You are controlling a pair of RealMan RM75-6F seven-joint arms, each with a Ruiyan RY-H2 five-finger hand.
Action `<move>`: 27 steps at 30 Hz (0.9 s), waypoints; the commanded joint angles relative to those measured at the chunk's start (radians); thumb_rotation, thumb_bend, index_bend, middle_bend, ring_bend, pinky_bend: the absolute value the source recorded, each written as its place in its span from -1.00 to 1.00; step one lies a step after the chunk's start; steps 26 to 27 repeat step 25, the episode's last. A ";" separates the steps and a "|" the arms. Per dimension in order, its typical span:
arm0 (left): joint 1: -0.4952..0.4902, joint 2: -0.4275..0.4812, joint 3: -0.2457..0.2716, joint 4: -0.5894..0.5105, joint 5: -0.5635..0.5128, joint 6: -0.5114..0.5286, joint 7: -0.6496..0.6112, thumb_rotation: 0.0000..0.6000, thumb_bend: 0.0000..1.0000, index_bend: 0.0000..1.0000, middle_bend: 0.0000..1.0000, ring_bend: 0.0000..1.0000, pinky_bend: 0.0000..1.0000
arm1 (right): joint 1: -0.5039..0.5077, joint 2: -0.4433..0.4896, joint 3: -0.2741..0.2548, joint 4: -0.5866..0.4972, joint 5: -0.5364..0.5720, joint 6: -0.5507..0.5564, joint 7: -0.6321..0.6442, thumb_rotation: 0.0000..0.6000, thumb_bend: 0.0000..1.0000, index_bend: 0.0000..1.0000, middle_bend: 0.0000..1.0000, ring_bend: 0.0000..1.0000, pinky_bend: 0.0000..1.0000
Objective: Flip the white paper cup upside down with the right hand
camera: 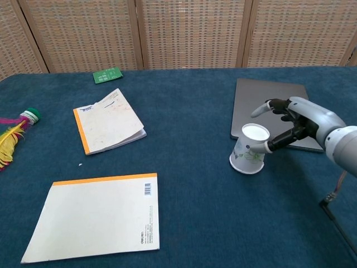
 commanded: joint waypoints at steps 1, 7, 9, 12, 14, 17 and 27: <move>0.001 0.002 -0.002 0.000 0.000 0.004 -0.003 1.00 -0.68 -1.00 -1.00 -1.00 -1.00 | -0.036 0.058 -0.032 -0.067 -0.065 0.032 0.022 1.00 -0.44 -0.43 -1.00 -1.00 -1.00; 0.004 0.005 -0.007 0.002 -0.007 0.010 -0.012 1.00 -0.68 -1.00 -1.00 -1.00 -1.00 | -0.103 0.200 -0.105 -0.180 -0.221 0.097 0.056 1.00 -0.46 -0.55 -1.00 -1.00 -1.00; 0.004 0.005 -0.010 0.005 -0.012 0.011 -0.014 1.00 -0.67 -1.00 -1.00 -1.00 -1.00 | -0.123 0.246 -0.131 -0.198 -0.271 0.120 0.053 1.00 -0.46 -0.55 -1.00 -1.00 -1.00; 0.003 0.009 -0.014 0.009 -0.023 0.005 -0.017 1.00 -0.67 -1.00 -1.00 -1.00 -1.00 | -0.161 0.315 -0.194 -0.178 -0.375 0.182 -0.001 1.00 -0.47 -0.56 -1.00 -1.00 -1.00; 0.002 0.009 -0.016 0.012 -0.028 0.003 -0.014 1.00 -0.67 -1.00 -1.00 -1.00 -1.00 | -0.188 0.322 -0.225 -0.132 -0.427 0.239 -0.054 1.00 -0.48 -0.62 -1.00 -1.00 -1.00; 0.003 0.007 -0.018 0.015 -0.030 0.004 -0.010 1.00 -0.67 -1.00 -1.00 -1.00 -1.00 | -0.225 0.315 -0.255 -0.072 -0.472 0.308 -0.104 1.00 -0.49 -0.70 -1.00 -1.00 -1.00; 0.008 0.004 -0.022 0.020 -0.028 0.020 -0.009 1.00 -0.67 -1.00 -1.00 -1.00 -1.00 | -0.284 0.294 -0.279 0.033 -0.546 0.433 -0.188 1.00 -0.50 -0.83 -1.00 -1.00 -1.00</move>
